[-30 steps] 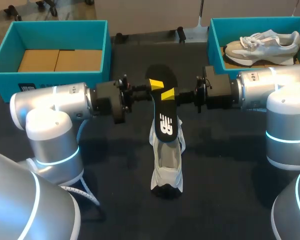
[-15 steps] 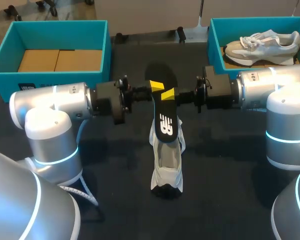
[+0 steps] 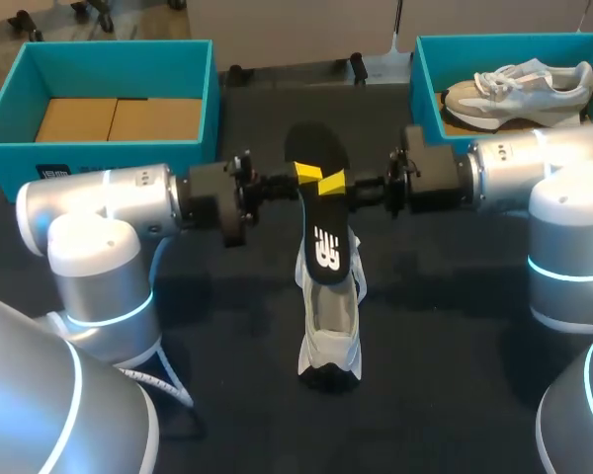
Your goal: Take the shoe out of the shoebox, open the shoe tongue, remove and reinsert the insole, then place the shoe into the shoebox
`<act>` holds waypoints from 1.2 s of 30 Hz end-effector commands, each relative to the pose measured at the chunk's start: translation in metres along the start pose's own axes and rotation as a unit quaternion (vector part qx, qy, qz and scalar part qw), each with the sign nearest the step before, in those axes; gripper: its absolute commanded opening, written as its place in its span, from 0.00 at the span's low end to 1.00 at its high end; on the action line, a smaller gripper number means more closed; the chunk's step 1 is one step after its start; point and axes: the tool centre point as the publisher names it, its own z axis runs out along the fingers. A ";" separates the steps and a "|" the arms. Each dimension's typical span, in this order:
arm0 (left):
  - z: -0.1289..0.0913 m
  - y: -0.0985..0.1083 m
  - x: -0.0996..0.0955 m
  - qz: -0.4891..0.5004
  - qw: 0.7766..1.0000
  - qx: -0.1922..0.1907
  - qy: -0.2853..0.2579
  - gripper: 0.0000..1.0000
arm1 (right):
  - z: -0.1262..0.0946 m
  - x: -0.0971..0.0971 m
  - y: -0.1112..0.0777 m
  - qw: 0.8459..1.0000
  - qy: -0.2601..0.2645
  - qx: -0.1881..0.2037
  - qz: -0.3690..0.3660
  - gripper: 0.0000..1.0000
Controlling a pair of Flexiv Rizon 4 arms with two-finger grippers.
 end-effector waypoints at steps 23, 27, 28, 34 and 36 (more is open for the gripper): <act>-0.070 -0.053 -0.006 -0.084 0.995 0.054 0.018 0.00 | -0.063 0.013 -0.025 0.916 -0.236 0.117 -0.303 1.00; -0.080 -0.058 -0.004 -0.070 0.995 0.053 0.046 0.00 | -0.063 0.013 -0.025 0.916 -0.236 0.117 -0.303 1.00; -0.080 -0.058 -0.004 -0.070 0.995 0.053 0.046 0.00 | -0.063 0.013 -0.025 0.916 -0.236 0.117 -0.303 1.00; -0.080 -0.058 -0.004 -0.070 0.995 0.053 0.046 0.00 | -0.063 0.013 -0.025 0.916 -0.236 0.117 -0.303 1.00; -0.080 -0.058 -0.004 -0.070 0.995 0.053 0.046 0.00 | -0.061 0.017 -0.021 0.897 -0.263 0.148 -0.322 1.00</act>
